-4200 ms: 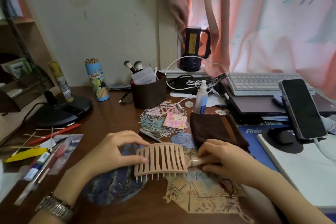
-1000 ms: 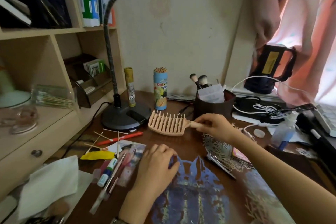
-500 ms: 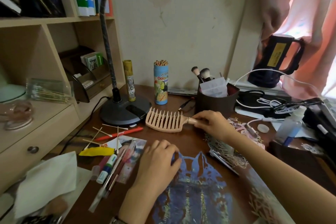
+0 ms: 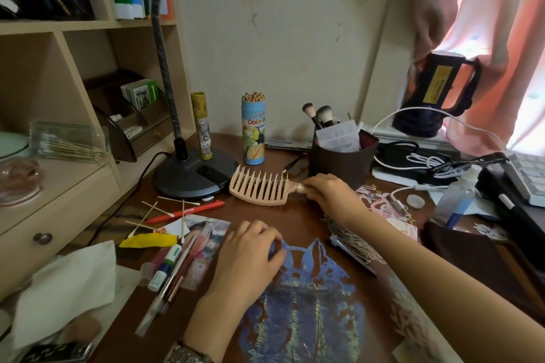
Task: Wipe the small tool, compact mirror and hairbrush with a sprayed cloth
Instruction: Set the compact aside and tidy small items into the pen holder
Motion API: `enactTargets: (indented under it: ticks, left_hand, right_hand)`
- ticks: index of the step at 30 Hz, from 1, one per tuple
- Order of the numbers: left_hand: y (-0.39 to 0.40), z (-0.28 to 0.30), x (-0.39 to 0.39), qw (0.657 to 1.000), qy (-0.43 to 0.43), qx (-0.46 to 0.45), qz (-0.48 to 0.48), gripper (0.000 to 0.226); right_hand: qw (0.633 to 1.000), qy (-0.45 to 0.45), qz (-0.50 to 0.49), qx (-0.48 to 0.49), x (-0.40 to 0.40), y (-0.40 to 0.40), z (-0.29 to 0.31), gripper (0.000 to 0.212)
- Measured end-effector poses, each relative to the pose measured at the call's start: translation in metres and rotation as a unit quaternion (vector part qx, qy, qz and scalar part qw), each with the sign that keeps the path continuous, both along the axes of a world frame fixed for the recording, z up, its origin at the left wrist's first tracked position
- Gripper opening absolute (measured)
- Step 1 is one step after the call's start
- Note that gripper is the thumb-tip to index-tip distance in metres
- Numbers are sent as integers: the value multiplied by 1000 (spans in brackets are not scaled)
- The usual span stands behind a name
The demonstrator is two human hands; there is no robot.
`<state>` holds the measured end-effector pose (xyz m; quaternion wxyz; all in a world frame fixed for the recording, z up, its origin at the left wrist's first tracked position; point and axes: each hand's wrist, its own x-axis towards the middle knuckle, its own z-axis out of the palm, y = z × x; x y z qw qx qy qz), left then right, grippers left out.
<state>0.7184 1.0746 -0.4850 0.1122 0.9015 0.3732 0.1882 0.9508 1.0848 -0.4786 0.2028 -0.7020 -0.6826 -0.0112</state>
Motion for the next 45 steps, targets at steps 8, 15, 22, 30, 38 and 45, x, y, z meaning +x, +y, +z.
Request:
enactTargets:
  ticks: [8, 15, 22, 30, 38, 45]
  left_hand:
    - [1, 0, 0, 1000, 3, -6, 0, 30]
    - [3, 0, -3, 1000, 10, -1, -8, 30]
    - [2, 1, -2, 1000, 22, -3, -9, 31]
    - [1, 1, 0, 999, 43, 11, -7, 34]
    - [1, -1, 1, 999, 47, 9, -1, 34]
    - [0, 0, 0, 999, 42, 1, 1, 31]
  right_hand:
    - [1000, 2, -23, -15, -7, -6, 13, 37]
    - [993, -113, -24, -16, -3, -37, 60, 31]
    - [994, -69, -70, -46, 22, -94, 72, 26]
    - [990, 22, -106, -92, 52, -147, 43, 50]
    - [987, 59, -99, -112, 68, -162, 27, 73]
    - [984, 70, -93, -135, 68, -153, 22, 75]
